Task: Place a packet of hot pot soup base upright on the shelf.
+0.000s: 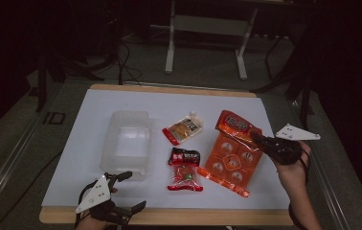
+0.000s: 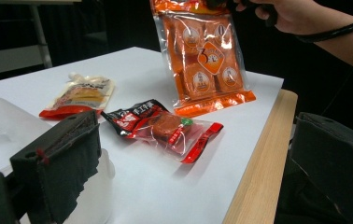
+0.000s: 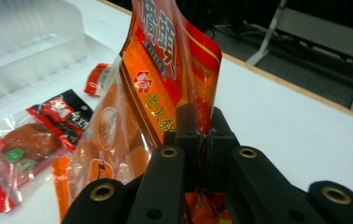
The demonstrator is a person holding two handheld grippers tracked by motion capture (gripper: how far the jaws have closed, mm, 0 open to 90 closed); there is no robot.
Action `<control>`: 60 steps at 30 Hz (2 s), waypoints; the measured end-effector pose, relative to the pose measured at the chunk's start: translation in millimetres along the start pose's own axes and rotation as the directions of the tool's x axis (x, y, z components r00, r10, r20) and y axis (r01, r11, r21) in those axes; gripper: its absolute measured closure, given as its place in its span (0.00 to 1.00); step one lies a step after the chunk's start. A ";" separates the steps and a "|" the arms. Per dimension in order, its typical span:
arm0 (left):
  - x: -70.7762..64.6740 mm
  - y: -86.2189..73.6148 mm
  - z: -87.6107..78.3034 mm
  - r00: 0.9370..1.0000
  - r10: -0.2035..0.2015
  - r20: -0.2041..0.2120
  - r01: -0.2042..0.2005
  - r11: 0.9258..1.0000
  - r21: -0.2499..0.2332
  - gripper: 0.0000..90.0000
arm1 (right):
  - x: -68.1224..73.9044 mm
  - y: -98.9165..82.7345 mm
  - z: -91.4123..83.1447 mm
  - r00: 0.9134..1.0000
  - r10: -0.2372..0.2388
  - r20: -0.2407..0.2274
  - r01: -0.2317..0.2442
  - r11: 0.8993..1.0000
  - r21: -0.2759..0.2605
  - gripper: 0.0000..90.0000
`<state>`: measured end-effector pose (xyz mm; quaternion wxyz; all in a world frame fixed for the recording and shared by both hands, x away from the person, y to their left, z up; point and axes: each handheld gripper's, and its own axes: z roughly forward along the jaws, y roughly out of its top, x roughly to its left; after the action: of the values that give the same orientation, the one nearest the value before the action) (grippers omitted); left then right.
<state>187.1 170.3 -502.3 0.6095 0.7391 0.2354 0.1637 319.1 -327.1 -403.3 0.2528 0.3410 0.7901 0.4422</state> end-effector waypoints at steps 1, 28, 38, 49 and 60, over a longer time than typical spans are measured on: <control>0.0 0.0 0.0 1.000 0.000 0.000 0.000 1.000 0.000 0.03 | 1.9 0.6 -1.5 1.000 -0.007 0.002 0.007 1.000 -0.009 0.97; -11.1 7.0 6.5 1.000 -0.009 0.007 0.009 1.000 -0.001 0.03 | 44.3 34.5 -39.9 0.988 -0.113 -0.110 0.094 0.982 -0.161 0.98; -13.1 28.8 12.1 0.996 -0.060 0.066 0.061 0.998 -0.027 0.03 | 58.4 54.6 -53.7 0.977 -0.163 -0.135 0.134 0.970 -0.202 0.98; -2.1 71.5 35.3 0.993 -0.042 0.110 0.043 0.999 -0.004 0.03 | 77.1 70.2 -60.3 0.961 -0.198 -0.194 0.150 0.960 -0.235 0.97; 0.1 107.6 71.4 0.988 0.039 0.149 -0.041 0.999 0.010 0.05 | 101.3 80.8 -59.4 0.932 -0.251 -0.261 0.178 0.946 -0.271 0.97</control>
<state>240.9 95.8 -411.6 0.6172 0.7578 0.1756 0.1186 238.2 -250.7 -314.3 0.2205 0.1495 0.7912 0.5504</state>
